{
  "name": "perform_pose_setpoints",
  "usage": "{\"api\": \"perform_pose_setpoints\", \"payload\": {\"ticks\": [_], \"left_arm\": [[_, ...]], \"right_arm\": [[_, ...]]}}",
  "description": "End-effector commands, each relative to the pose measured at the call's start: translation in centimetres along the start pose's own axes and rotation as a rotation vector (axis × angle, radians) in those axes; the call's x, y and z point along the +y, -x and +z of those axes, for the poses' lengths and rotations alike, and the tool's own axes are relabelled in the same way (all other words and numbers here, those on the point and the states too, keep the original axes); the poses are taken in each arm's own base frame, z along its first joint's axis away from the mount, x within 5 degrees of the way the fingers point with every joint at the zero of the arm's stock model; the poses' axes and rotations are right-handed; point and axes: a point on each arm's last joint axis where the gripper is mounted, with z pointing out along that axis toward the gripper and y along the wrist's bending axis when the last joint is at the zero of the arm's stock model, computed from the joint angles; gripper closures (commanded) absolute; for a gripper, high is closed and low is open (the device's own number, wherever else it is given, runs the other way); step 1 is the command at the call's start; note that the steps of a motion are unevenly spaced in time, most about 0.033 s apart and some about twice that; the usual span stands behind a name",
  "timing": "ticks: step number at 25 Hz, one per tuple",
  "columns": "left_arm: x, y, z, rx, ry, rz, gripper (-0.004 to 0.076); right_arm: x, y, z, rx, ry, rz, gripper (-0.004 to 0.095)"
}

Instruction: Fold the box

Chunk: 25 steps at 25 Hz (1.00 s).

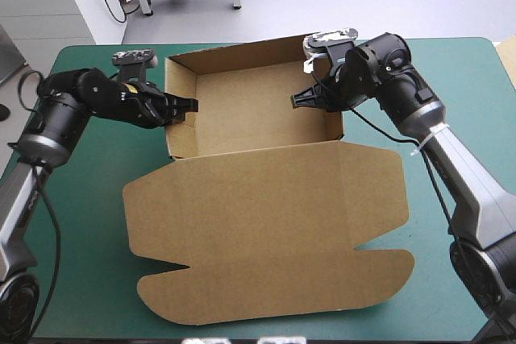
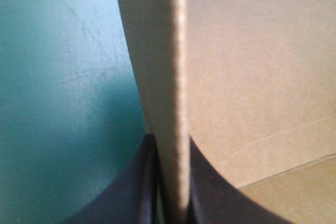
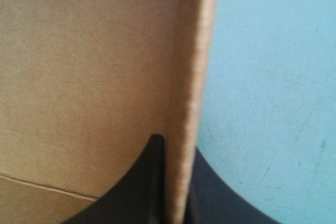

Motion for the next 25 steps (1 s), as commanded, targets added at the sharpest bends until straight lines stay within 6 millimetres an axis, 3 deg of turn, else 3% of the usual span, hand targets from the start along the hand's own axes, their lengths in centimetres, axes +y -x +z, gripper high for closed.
{"api": "perform_pose_setpoints", "payload": {"ticks": [1,5,8,13,18,21,23,24,25], "left_arm": [[-2.1,1.6,-0.1,-0.103,0.021,0.066,0.0731],[-2.5,1.5,3.1,-0.039,0.089,0.085,0.0731],[-2.1,1.3,5.9,0.025,0.085,0.048,0.0731],[-1.3,0.6,8.9,0.124,0.108,0.031,0.0731],[-0.8,0.2,10.7,0.171,0.120,0.029,0.0731],[-0.8,0.2,10.7,0.172,0.123,0.031,0.0730],[-0.8,0.1,10.7,0.187,0.120,0.075,0.0705],[-0.8,0.0,10.7,0.194,0.121,0.074,0.0646],[-0.8,0.0,10.7,0.197,0.122,0.074,0.0614]], "right_arm": [[-0.4,0.1,-1.5,-0.003,0.086,-0.010,0.0924],[-0.8,-1.0,1.7,0.100,0.066,0.010,0.0924],[-0.9,-2.7,5.7,0.206,0.053,0.014,0.0924],[-0.5,-3.9,9.0,0.265,0.088,0.043,0.0924],[-0.3,-4.1,10.0,0.286,0.110,0.015,0.0923],[-0.6,-4.0,10.0,0.278,0.075,-0.007,0.0915],[-1.0,-4.0,10.0,0.279,0.026,0.018,0.0825],[-1.2,-4.0,10.0,0.276,0.002,0.024,0.0691],[-1.3,-4.0,10.0,0.274,-0.006,0.018,0.0634]]}}
